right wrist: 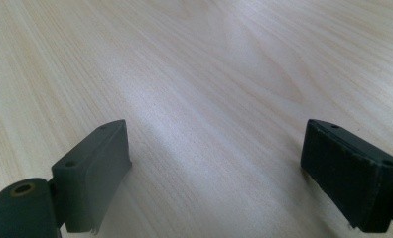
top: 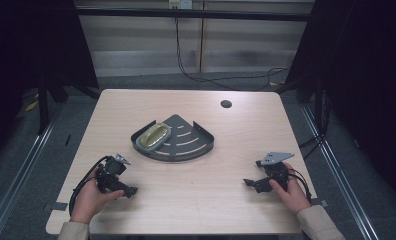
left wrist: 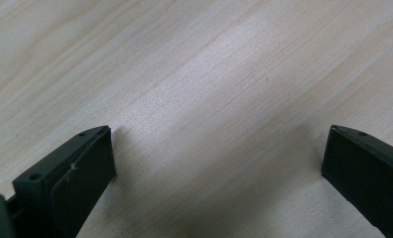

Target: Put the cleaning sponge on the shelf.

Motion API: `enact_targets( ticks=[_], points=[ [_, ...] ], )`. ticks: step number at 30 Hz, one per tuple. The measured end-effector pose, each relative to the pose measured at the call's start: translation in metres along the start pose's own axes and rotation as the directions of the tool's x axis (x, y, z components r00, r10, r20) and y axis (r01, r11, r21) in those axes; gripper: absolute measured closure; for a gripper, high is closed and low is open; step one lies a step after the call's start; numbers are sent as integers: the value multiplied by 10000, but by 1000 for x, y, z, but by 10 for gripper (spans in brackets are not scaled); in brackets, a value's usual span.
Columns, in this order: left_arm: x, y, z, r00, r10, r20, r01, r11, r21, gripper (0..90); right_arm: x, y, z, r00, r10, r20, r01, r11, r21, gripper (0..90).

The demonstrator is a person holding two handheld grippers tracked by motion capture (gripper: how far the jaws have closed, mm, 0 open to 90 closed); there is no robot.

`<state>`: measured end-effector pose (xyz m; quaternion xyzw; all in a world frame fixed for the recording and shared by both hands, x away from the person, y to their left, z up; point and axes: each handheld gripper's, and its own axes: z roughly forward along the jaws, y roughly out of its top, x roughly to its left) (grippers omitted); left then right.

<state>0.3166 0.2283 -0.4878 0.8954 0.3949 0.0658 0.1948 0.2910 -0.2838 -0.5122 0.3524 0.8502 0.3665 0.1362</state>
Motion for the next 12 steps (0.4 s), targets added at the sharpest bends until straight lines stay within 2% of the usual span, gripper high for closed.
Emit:
enact_targets(
  ticks=[12],
  points=[
    [0,2,0,10000,-42,-42,43,9999,128,0,0,0,0,10000,1,0,-1,10000,-5,114]
  ],
)
